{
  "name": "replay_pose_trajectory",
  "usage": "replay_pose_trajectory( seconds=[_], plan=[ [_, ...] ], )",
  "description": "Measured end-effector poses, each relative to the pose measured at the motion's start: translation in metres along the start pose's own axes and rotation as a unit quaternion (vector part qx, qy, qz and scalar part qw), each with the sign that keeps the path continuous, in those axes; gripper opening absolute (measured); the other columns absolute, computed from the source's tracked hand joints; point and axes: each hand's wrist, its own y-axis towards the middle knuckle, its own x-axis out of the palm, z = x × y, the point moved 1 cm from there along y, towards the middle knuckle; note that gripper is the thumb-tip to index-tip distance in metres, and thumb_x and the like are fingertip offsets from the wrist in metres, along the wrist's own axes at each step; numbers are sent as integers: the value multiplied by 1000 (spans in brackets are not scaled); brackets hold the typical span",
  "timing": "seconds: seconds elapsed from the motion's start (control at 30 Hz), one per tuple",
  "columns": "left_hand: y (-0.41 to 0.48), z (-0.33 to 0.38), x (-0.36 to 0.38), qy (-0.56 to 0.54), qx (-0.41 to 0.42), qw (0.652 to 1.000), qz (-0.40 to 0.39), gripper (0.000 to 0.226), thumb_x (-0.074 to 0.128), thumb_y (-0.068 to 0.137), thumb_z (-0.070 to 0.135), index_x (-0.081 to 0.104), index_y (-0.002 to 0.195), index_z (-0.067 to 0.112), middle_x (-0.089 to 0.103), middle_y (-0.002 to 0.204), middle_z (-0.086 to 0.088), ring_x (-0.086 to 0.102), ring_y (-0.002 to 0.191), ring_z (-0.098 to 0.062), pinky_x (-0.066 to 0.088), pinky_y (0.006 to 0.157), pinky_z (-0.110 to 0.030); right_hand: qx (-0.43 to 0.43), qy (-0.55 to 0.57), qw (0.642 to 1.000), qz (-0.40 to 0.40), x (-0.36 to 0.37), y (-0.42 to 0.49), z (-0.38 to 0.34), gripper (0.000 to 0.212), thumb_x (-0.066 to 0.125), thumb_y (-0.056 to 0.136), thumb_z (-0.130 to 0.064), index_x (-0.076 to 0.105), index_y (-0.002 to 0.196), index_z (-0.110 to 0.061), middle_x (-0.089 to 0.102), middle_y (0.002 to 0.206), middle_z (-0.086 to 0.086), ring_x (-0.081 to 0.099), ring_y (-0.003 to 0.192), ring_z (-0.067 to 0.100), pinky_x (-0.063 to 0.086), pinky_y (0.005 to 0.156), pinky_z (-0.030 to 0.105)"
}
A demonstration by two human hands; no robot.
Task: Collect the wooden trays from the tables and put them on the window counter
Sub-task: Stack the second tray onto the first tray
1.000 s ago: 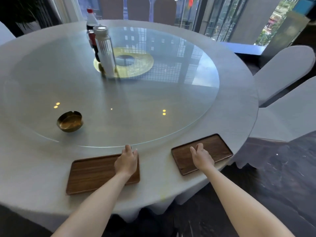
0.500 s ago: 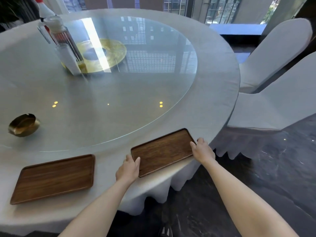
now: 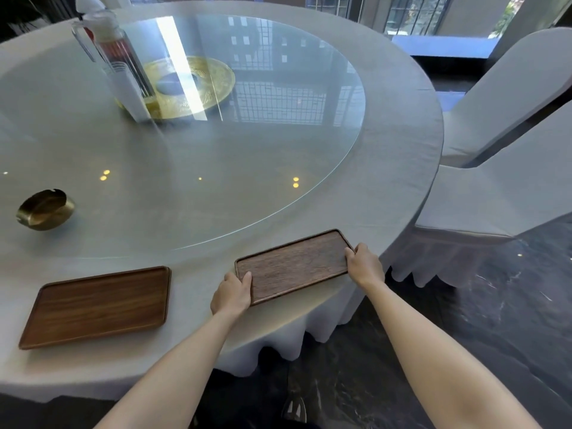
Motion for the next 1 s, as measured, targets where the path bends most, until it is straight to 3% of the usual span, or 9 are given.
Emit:
replay_pose_trajectory(
  seconds=[0.17,0.33,0.5,0.63,0.77,0.9,1.0],
  plan=[
    [5,-15,-26,-35,40,998,34,51,36,94,43,47,111,-3,59,119,-25,55,109,-40,43,84,-40,-22,22,999,10,3,-11,-20,27,36,98,-32,43,93,-6,61,104,19,56,90,31,37,69,33],
    [21,-49,-75,-60,62,993,81,48,36,94,43,47,104,-2,62,110,-26,57,103,-42,41,76,-39,-67,66,995,23,19,-31,-70,27,36,98,-30,41,84,-8,51,78,9,48,77,27,34,65,33],
    [39,-107,-132,-71,51,989,121,49,29,97,40,48,107,-4,61,114,-28,56,106,-42,43,82,-42,-108,59,992,13,57,-61,-130,31,37,97,-32,47,79,-9,63,94,20,55,86,33,35,68,32],
    [56,-164,-169,-53,44,987,147,48,24,98,37,50,105,-3,63,110,-28,57,101,-43,40,76,-39,-133,22,991,-24,99,-90,-171,30,36,97,-35,46,80,-12,65,101,21,59,96,36,35,69,32],
    [71,-219,-194,-37,34,988,144,43,25,99,34,47,100,-4,60,110,-34,56,102,-47,43,80,-44,-153,-13,986,-65,138,-113,-200,31,37,97,-34,48,79,-12,66,101,19,59,95,33,36,69,32],
    [82,-262,-205,-20,20,991,128,42,24,99,34,47,101,-2,61,110,-29,56,102,-44,42,78,-42,-134,-33,984,-109,174,-130,-217,31,38,97,-36,49,80,-12,65,99,16,60,94,32,42,72,34],
    [88,-288,-209,-16,28,993,115,38,23,99,33,44,91,3,62,104,-27,58,96,-42,41,74,-41,-114,-41,983,-140,199,-140,-222,32,38,97,-36,47,77,-13,64,92,14,61,82,29,45,72,33]
  ],
)
